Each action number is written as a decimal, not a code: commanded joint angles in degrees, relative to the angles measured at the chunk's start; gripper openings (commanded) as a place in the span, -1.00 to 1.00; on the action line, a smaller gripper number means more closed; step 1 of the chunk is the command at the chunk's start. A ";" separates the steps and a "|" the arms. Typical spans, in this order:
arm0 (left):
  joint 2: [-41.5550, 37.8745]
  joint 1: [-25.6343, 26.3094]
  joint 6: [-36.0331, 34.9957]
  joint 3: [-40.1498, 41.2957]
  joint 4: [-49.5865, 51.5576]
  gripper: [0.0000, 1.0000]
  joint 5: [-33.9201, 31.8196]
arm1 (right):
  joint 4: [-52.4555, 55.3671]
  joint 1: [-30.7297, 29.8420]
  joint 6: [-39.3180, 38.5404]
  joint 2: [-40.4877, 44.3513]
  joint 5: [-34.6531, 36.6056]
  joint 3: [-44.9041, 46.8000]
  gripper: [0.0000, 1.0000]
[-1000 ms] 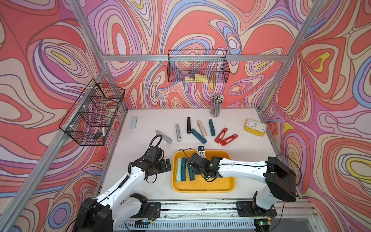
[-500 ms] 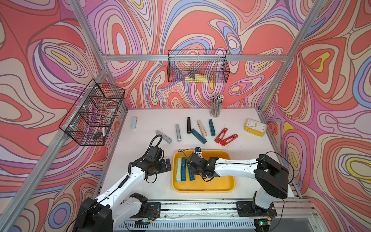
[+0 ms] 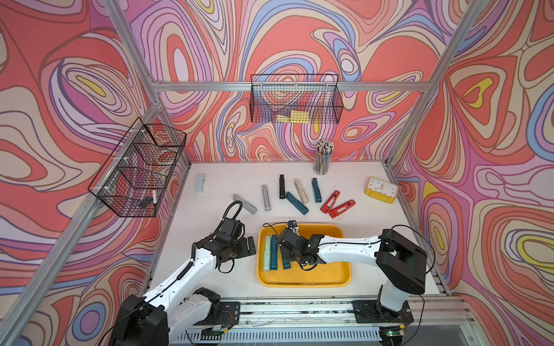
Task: Put the pruning pliers into the storage box
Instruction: Place the pruning pliers in the storage box.
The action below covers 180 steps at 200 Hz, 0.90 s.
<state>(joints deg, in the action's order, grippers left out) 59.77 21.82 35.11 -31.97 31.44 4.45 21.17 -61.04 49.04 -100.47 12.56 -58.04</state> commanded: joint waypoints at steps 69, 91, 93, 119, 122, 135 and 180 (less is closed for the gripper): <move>-0.21 0.57 -0.64 -0.11 1.08 0.96 -0.36 | -1.39 0.18 -1.03 -2.86 -1.57 -2.25 -1.00; -0.25 0.52 -0.64 -0.18 1.07 0.96 -0.48 | -1.13 0.24 -1.03 -2.65 -1.31 -2.25 -1.00; -0.22 0.55 -0.66 -0.20 1.08 0.96 -0.49 | -1.06 0.20 -1.02 -2.64 -1.31 -2.21 -1.00; -0.12 0.53 -0.65 -0.18 1.07 0.96 -0.47 | -1.04 0.26 -1.03 -2.37 -1.12 -2.16 -1.00; -0.09 0.54 -0.61 -0.14 1.08 0.96 -0.42 | -1.04 0.24 -1.07 -2.27 -1.02 -2.16 -1.00; -0.10 0.51 -0.62 -0.18 1.08 0.96 -0.47 | -1.04 0.26 -1.21 -2.11 -1.00 -2.16 -1.00; 0.03 0.56 -0.70 -0.18 1.07 0.96 -0.45 | -0.05 0.22 -1.14 -2.10 -0.58 -2.50 -1.00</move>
<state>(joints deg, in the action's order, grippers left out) 59.77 22.15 35.09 -31.97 31.46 4.45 20.21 -61.04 48.42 -102.85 11.11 -59.20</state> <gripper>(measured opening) 0.982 0.044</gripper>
